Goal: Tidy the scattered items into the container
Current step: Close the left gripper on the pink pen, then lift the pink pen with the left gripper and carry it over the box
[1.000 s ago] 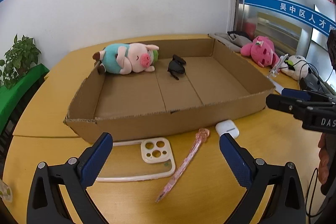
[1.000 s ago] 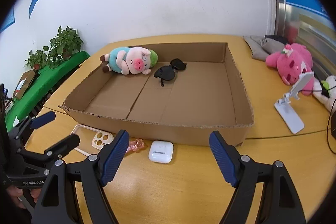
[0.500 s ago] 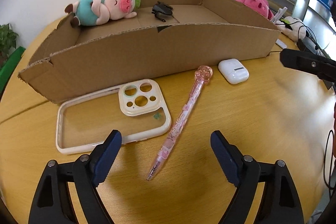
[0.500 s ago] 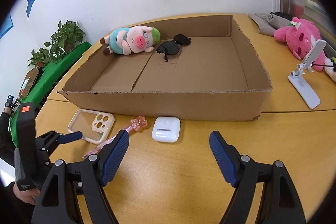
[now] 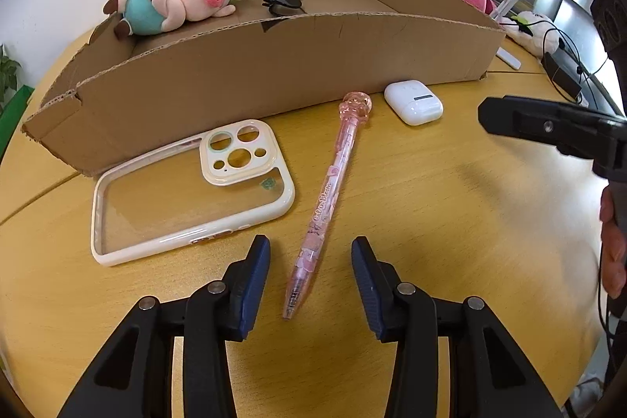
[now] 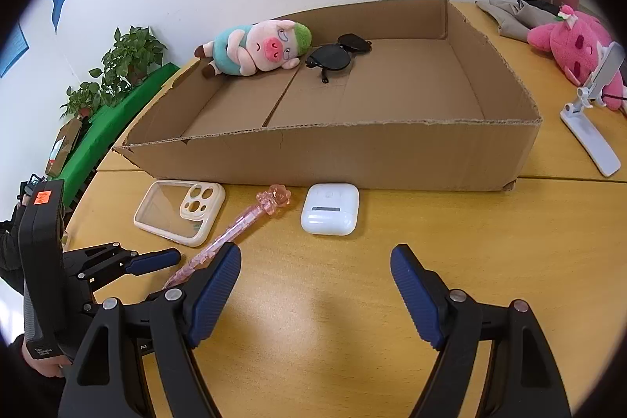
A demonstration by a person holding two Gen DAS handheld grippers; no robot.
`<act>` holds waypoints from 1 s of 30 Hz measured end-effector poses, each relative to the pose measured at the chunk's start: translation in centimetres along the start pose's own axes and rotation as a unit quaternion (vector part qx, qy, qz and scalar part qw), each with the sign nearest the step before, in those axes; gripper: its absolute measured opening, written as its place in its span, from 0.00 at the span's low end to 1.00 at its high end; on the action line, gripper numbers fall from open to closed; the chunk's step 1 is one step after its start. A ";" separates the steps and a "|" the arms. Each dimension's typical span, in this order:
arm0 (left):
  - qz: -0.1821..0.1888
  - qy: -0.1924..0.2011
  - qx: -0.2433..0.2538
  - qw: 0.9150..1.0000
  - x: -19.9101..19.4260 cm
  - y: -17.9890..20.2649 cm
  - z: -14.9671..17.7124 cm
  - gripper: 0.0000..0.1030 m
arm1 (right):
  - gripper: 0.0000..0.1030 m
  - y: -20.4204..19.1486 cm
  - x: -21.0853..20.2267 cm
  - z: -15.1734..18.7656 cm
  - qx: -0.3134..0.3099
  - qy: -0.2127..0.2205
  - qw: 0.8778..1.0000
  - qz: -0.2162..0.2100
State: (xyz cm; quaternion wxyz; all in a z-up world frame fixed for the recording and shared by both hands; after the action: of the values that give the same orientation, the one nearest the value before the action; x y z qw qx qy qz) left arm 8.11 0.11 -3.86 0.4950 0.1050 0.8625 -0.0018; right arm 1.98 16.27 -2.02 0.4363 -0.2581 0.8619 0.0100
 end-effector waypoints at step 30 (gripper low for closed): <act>0.084 0.037 -0.063 0.994 -4.6 2.0 1.6 0.09 | 0.22 -2.5 8.0 -0.6 0.151 -0.061 0.957 -0.239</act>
State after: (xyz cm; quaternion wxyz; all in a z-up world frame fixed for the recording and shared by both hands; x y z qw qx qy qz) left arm 12.09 1.04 -0.53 0.4665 0.1460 0.8669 0.0978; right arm -1.24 10.44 -7.20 0.5117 -0.3861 0.7385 -0.2092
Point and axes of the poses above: each gripper's, at about its wrist camera, not at the fingertips, and x roughly the way its jaws point, y to its right, z to its underside, the point moved 3 cm from there along x, roughly the way its jaws point, and after that the axes turned 6 degrees about -x, right-handed, at the moved point
